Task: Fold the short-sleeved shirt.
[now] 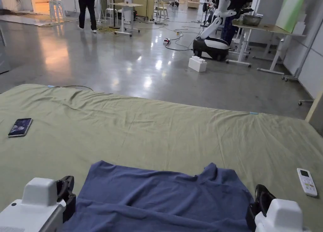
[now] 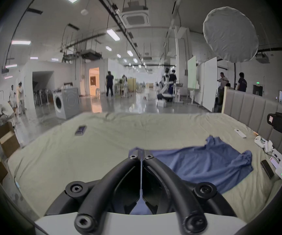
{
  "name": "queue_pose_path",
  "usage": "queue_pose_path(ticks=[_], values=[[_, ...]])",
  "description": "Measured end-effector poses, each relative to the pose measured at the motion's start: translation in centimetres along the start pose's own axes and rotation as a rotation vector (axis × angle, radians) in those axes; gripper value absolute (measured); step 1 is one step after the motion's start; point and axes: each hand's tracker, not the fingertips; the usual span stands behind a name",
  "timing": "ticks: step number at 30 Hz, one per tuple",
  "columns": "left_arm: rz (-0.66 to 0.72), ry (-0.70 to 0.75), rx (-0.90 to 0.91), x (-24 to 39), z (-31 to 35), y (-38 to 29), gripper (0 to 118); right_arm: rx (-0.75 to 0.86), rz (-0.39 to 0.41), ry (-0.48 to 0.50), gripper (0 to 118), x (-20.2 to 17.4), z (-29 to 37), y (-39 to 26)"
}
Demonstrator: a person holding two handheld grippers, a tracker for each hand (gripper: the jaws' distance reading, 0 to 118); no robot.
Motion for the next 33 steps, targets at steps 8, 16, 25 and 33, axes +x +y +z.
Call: queue_pose_path(ticks=[8, 16, 25, 33], values=[[0.086, -0.015, -0.427, -4.2, -5.3, -4.9, 40, -0.082, 0.015, 0.0, 0, 1.0, -0.3, -1.8], [0.155, 0.042, -0.657, -4.4, -11.3, -10.5, 77, -0.158, 0.015, -0.009, 0, 1.7, -0.4, -3.8], [0.012, 0.035, -0.654, -1.9, -11.5, -12.3, 24, -0.294, -0.007, -0.036, 0, 3.9, -0.5, -6.3], [-0.004, 0.004, -0.604, -3.6, -11.0, -9.5, 7, -0.537, -0.026, -0.02, 1, 7.0, -2.8, -9.8]])
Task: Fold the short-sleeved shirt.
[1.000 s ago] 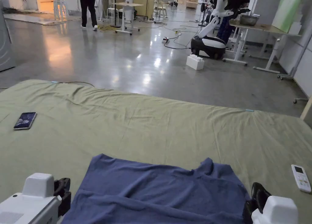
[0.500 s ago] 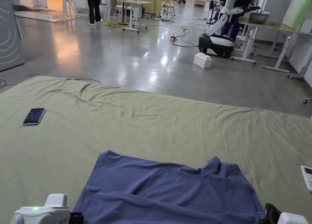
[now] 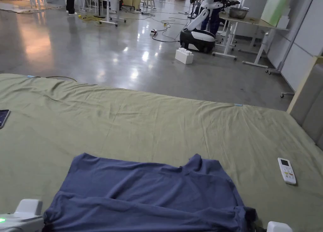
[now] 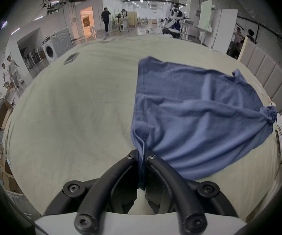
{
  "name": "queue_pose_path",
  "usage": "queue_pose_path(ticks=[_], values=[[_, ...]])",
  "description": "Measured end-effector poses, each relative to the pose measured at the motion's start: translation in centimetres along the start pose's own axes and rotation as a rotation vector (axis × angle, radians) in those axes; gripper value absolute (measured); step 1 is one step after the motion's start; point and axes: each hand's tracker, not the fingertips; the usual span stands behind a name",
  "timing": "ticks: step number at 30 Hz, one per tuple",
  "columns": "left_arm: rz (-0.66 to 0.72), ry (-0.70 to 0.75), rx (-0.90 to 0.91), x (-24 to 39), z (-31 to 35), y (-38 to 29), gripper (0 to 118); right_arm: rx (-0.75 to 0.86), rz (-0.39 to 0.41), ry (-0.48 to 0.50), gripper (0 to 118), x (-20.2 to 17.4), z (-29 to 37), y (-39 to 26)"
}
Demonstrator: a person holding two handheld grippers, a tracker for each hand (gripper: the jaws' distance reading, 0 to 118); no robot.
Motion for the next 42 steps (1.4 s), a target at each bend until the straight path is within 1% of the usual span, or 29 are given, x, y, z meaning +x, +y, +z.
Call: queue_pose_path(ticks=[1, 2, 3, 4, 5, 6, 7, 8, 9, 10, 11, 13, 15, 16, 17, 18, 19, 21, 22, 23, 24, 29, 31, 32, 37, 41, 42], values=[[0.002, 0.0, 0.011, -0.2, 0.4, 0.2, 7, -0.038, 0.007, 0.001, 5, 0.3, -0.5, -0.1], [0.011, -0.007, 0.028, -0.1, 1.0, 0.4, 7, -0.062, -0.007, 0.009, 12, 0.8, -1.2, -0.2], [0.012, -0.007, 0.033, -0.3, 1.3, 0.6, 7, -0.106, -0.001, 0.018, 25, 1.2, -2.0, -0.3], [0.011, -0.008, 0.037, -0.3, 1.4, 0.7, 7, -0.151, 0.006, 0.031, 45, 1.4, -2.8, -0.3], [0.007, -0.005, 0.041, -0.3, 1.5, 0.8, 7, -0.167, -0.003, 0.033, 51, 1.8, -3.6, -0.4], [0.001, -0.002, 0.05, -0.1, 1.7, 0.8, 7, -0.182, 0.02, 0.03, 54, 1.9, -4.4, -0.5], [-0.003, 0.004, 0.059, -0.1, 1.7, 0.9, 7, -0.222, 0.045, 0.038, 60, 1.9, -5.3, -0.6], [-0.002, 0.002, 0.057, -0.1, 1.8, 0.9, 7, -0.255, 0.075, 0.024, 65, 1.9, -6.3, -0.7], [0.001, 0.002, 0.062, -0.1, 1.8, 0.9, 7, -0.286, 0.098, 0.037, 69, 1.8, -7.2, -1.0], [0.002, 0.004, 0.066, 0.4, 2.1, 1.0, 7, -0.314, 0.114, 0.053, 70, 1.8, -8.0, -1.2], [0.006, 0.0, 0.058, 0.4, 2.1, 0.9, 7, -0.323, 0.111, 0.058, 70, 1.8, -8.9, -1.5], [0.006, 0.002, 0.057, 0.6, 2.1, 0.7, 7, -0.346, 0.078, 0.062, 70, 2.0, -10.4, -1.9], [0.013, -0.001, 0.047, 0.6, 2.0, 0.7, 7, -0.369, 0.028, 0.076, 70, 2.1, -11.4, -2.1], [0.018, -0.001, 0.044, 0.6, 2.0, 0.5, 7, -0.364, 0.021, 0.085, 70, 2.0, -11.5, -2.1], [0.02, -0.001, 0.042, 0.6, 2.0, 0.4, 7, -0.364, 0.03, 0.076, 68, 1.8, -11.5, -1.9], [0.02, -0.002, 0.04, 0.5, 1.8, 0.5, 7, -0.367, 0.034, 0.069, 63, 1.6, -11.3, -1.8], [0.019, -0.002, 0.038, 0.6, 1.9, 0.4, 7, -0.368, 0.036, 0.072, 51, 1.4, -11.1, -1.7], [0.016, -0.002, 0.037, 0.7, 1.9, 0.3, 7, -0.366, 0.051, 0.096, 31, 0.8, -10.9, -1.8], [0.016, -0.002, 0.039, 0.0, 1.2, 0.6, 7, -0.366, 0.057, 0.091, 20, 0.6, -10.8, -1.8], [0.018, -0.003, 0.04, -0.1, 1.1, 0.6, 7, -0.361, 0.053, 0.101, 13, 0.6, -10.7, -1.8], [0.02, -0.004, 0.043, -0.2, 1.2, 0.5, 7, -0.358, 0.039, 0.113, 11, 0.5, -10.6, -1.9], [0.03, -0.016, 0.078, -0.3, 2.0, 0.7, 7, -0.342, 0.025, 0.116, 6, 0.8, -9.4, -1.6], [0.031, -0.017, 0.102, -0.1, 2.8, 0.9, 7, -0.319, 0.003, 0.139, 6, 1.3, -8.5, -1.1], [0.029, -0.025, 0.113, -0.2, 3.5, 1.1, 7, -0.308, -0.008, 0.13, 6, 1.5, -7.8, -0.7], [0.038, -0.058, 0.167, -0.1, 6.1, 2.4, 7, -0.262, 0.014, 0.138, 6, 1.9, -4.9, 1.6], [0.046, -0.074, 0.193, -0.8, 8.3, 3.2, 7, -0.236, 0.049, 0.134, 6, 2.0, -2.0, 3.5], [0.047, -0.077, 0.199, -1.0, 8.9, 3.4, 7, -0.224, 0.07, 0.132, 6, 2.0, -1.0, 3.9]])
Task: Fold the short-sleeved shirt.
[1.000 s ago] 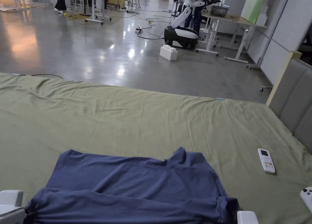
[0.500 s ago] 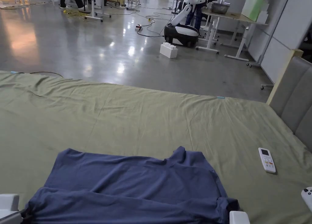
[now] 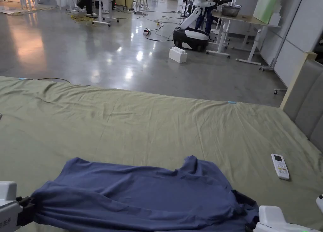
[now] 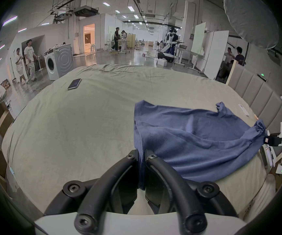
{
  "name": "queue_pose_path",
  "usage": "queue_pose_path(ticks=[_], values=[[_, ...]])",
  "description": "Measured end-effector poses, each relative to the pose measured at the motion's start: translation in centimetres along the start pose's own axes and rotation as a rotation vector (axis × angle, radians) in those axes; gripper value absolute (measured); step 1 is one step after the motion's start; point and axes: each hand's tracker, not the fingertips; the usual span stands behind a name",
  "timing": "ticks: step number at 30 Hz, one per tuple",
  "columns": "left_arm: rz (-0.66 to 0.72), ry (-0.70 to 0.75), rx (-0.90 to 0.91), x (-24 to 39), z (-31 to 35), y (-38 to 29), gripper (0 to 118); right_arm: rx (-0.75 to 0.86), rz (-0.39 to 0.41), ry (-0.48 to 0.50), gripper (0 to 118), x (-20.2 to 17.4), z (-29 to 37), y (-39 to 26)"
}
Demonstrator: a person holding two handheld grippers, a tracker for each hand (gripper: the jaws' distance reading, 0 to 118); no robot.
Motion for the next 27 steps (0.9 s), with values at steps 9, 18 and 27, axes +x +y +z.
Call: queue_pose_path(ticks=[9, 18, 27], values=[[0.042, -0.017, -0.067, -2.8, 4.0, -3.3, 7, -0.025, 0.053, 0.01, 6, -0.2, 6.1, -3.2], [-0.021, 0.014, -0.241, -2.4, 2.4, -9.8, 7, -0.19, 0.069, 0.001, 6, -2.3, 3.2, -10.7], [-0.101, 0.073, -0.346, -2.0, -2.3, -12.6, 7, -0.308, 0.158, -0.068, 7, -4.4, -0.8, -11.7]])
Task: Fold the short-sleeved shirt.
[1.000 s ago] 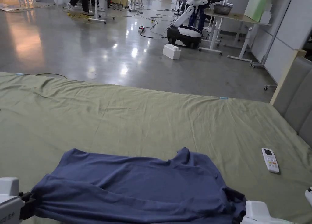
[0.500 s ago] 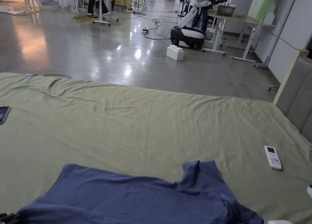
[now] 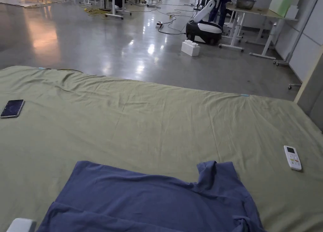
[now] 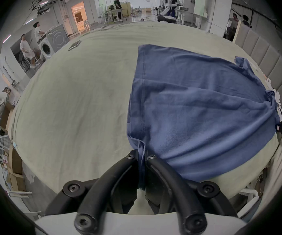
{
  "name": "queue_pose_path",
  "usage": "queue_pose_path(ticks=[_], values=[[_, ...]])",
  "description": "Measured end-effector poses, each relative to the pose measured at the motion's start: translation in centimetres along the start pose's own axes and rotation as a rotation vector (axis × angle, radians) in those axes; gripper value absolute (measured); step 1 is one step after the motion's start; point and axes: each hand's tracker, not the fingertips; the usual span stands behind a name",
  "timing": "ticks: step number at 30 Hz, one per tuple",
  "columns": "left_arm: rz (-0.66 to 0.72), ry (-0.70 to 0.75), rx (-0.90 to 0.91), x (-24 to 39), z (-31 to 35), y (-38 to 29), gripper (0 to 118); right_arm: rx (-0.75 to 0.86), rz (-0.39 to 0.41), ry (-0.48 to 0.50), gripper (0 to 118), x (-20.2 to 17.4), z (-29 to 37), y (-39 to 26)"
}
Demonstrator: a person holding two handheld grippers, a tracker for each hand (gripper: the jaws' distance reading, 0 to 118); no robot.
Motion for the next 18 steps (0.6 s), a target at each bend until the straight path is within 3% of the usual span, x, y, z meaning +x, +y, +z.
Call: queue_pose_path(ticks=[3, 5, 7, 10, 18], values=[[0.057, -0.015, 0.014, -0.6, -0.1, 0.0, 7, 0.007, -0.002, -0.01, 17, -0.1, 0.3, 0.3], [0.072, -0.024, 0.018, -1.1, 0.5, 0.4, 15, 0.033, -0.017, -0.044, 45, 0.2, 1.4, 0.2], [0.084, -0.015, 0.058, -1.3, 1.3, 1.0, 37, 0.09, -0.04, -0.054, 61, 0.4, 3.1, 0.6], [0.087, -0.036, 0.194, -0.5, 3.2, 2.2, 58, 0.251, -0.088, -0.045, 78, 0.4, 5.6, 1.5], [0.047, -0.054, 0.587, 4.3, 7.5, 6.3, 58, 0.674, -0.217, -0.053, 80, -1.2, 9.5, 5.1]])
